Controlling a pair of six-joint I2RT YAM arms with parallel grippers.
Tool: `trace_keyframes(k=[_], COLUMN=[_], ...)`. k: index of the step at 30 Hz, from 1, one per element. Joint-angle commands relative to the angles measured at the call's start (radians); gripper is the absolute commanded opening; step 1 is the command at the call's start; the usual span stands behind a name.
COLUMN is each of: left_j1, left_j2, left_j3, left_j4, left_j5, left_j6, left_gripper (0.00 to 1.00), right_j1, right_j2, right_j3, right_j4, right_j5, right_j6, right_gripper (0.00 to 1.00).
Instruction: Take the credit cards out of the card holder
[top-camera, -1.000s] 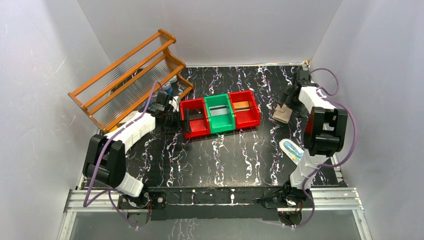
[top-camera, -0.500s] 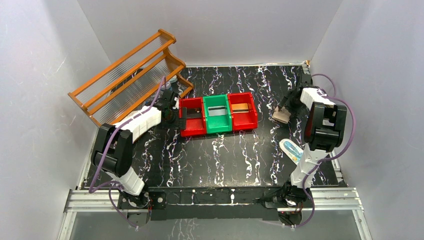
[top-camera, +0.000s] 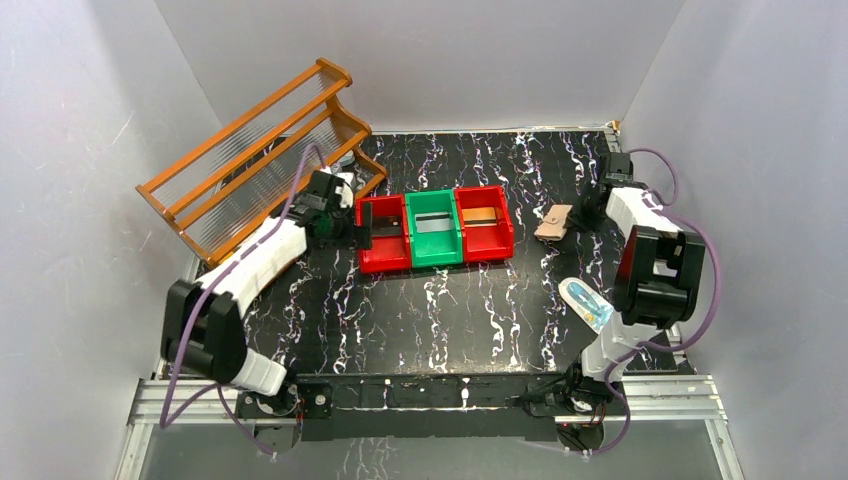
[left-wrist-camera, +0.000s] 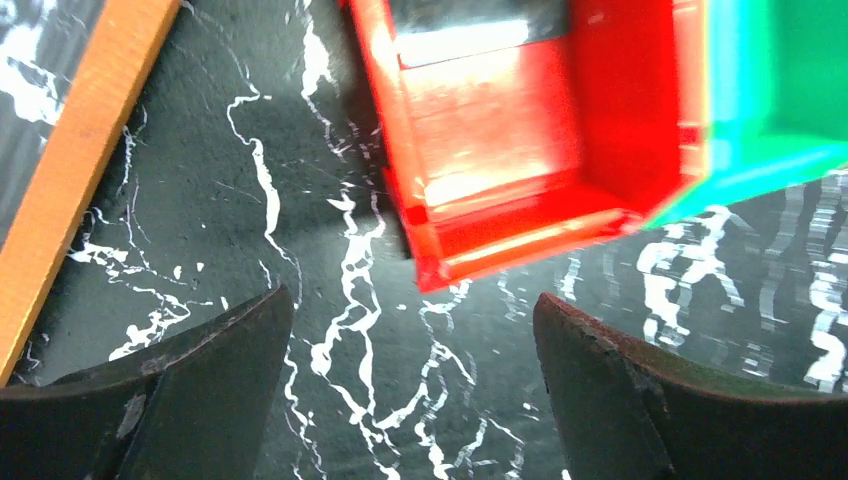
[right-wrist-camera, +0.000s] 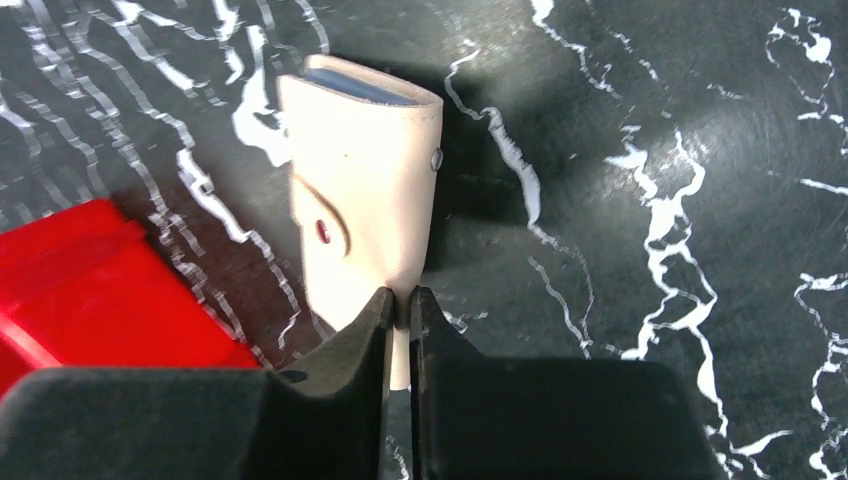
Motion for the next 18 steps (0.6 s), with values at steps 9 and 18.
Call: trace_keyframes(k=[9,18], left_j1=[0.001,0.001], left_j2=[-0.341,-0.441], left_j3=[-0.09,-0.219], left_j4=[0.001,0.053], left_j5=[0.14,0.259], left_j6=[-0.098,-0.194], left_gripper=[0.92,0.92], right_j1=[0.002,0.006], right_j2=[-0.284,-0.655], right_j3=[-0.113,-0.299], right_j4=[-0.004,-0.137], right_j5=[-0.188,-0.327], right_j6=[0.015,0.076], right_gripper=[0.03,0.03])
